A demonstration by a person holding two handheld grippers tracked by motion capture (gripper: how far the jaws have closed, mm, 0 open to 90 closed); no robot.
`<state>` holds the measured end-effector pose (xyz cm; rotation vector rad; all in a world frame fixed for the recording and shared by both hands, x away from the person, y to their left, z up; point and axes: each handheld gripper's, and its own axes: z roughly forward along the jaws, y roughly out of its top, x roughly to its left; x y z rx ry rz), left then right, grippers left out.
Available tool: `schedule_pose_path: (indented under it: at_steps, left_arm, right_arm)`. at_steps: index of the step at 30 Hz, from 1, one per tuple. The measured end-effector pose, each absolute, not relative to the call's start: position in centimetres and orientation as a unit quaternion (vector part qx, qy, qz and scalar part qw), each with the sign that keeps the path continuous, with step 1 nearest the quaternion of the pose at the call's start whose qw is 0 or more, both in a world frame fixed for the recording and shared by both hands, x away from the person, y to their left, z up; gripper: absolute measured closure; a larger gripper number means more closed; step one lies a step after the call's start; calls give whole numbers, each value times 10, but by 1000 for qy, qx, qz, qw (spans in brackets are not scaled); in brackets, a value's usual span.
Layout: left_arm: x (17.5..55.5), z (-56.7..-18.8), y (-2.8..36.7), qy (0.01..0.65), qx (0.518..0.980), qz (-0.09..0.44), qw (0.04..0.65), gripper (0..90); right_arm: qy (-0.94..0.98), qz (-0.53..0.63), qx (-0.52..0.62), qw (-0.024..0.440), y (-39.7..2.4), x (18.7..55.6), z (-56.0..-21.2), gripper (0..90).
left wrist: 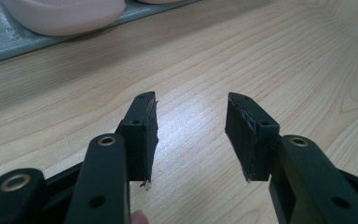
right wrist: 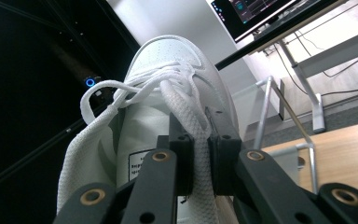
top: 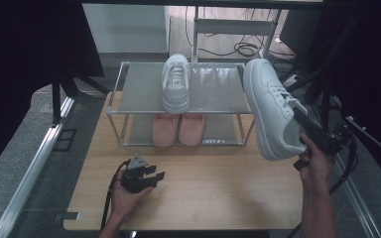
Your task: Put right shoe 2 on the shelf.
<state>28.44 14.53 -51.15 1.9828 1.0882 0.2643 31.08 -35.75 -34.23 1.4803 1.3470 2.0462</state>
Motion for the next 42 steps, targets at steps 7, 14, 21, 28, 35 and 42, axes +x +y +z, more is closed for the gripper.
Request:
schedule_pose_path:
  at_steps: [7, 14, 21, 28, 35, 42]
  left_arm:
    - [284, -511, 146, 433, 791, 105, 420, 541]
    - [285, -511, 148, 435, 789, 104, 422, 541]
    - [285, -511, 147, 435, 788, 104, 424, 541]
    - [285, -511, 149, 433, 788, 105, 424, 541]
    - [285, -511, 149, 434, 787, 106, 424, 541]
    - [285, -511, 149, 434, 788, 106, 423, 541]
  right_arm:
    - [466, 707, 513, 142, -339, 324, -333, 821]
    - [463, 707, 517, 134, -321, 341, -327, 821]
    - [464, 706, 518, 130, -302, 356, -316, 819]
    - [469, 701, 520, 132, -285, 368, -308, 819]
    - [469, 696, 528, 128, -273, 378, -308, 818]
    - [465, 682, 548, 131, -263, 393, -310, 818]
